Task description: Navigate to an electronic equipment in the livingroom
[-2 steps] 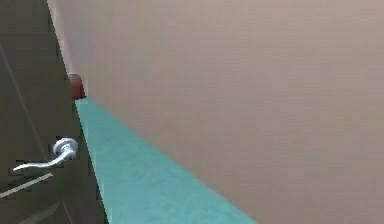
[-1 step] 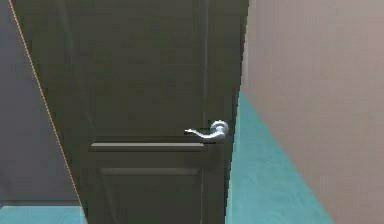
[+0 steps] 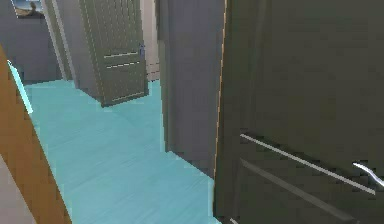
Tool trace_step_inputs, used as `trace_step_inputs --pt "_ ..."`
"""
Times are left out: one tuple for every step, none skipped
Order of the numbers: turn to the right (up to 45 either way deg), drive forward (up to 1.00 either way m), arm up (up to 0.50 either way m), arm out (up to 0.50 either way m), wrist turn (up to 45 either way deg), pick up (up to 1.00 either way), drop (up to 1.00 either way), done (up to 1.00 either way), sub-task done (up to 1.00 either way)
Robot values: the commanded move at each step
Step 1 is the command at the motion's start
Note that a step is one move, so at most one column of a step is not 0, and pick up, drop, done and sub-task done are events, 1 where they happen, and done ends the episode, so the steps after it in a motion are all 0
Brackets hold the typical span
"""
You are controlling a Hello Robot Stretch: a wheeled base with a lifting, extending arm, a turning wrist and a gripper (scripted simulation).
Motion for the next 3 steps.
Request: trace_step_inputs --pt "-9.0 0.0 0.0 0.0 0.0 0.0 0.0 0.0 0.0" --pt "0.0 0.3 0.0 0.0 0.0 0.0 0.0 0.0 0.0" --pt "-15.0 0.0 0.0 0.0 0.0 0.0 0.0 0.0 0.0"
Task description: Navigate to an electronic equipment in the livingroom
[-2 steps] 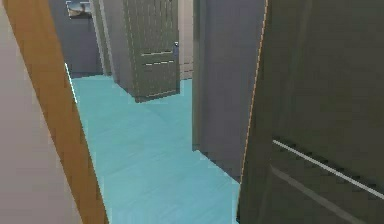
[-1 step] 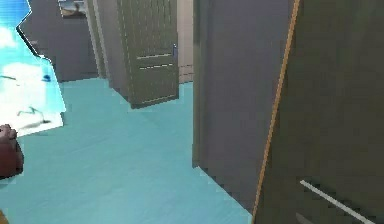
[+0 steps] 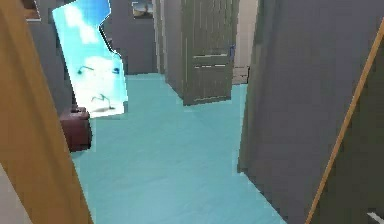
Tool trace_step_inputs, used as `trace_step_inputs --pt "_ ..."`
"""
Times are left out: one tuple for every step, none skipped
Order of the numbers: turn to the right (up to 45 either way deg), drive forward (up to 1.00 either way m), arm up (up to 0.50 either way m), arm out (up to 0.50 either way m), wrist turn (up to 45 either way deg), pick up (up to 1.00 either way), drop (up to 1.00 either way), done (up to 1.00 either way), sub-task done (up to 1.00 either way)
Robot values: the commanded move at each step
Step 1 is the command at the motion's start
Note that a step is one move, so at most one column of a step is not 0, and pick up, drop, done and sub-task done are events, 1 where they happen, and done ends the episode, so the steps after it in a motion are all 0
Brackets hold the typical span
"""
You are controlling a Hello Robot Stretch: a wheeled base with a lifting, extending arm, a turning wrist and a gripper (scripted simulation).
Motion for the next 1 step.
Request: trace_step_inputs --pt "0.0 0.6 0.0 0.0 0.0 0.0 0.0 0.0 0.0"
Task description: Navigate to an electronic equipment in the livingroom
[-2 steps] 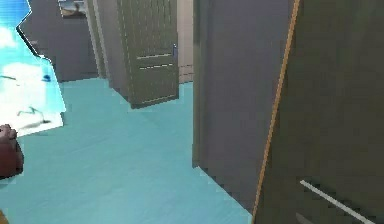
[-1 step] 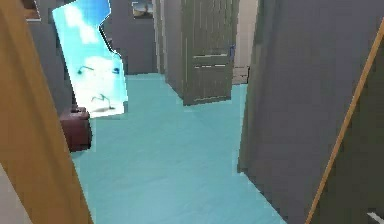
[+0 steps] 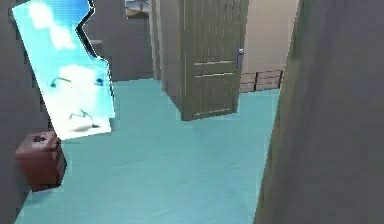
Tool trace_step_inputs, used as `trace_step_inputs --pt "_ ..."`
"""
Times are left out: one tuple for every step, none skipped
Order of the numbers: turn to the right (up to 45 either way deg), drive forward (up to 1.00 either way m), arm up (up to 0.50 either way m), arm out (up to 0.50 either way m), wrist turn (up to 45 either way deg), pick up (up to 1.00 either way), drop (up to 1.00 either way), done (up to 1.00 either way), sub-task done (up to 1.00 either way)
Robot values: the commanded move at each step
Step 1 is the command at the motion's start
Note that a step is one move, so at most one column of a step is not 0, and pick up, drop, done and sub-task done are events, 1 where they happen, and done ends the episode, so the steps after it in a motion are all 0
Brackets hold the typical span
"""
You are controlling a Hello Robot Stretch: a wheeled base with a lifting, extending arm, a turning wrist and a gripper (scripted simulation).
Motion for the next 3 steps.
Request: trace_step_inputs --pt "-24.0 0.0 0.0 0.0 0.0 0.0 0.0 0.0 0.0" --pt "0.0 0.05 0.0 0.0 0.0 0.0 0.0 0.0 0.0" --pt "9.0 0.0 0.0 0.0 0.0 0.0 0.0 0.0 0.0"
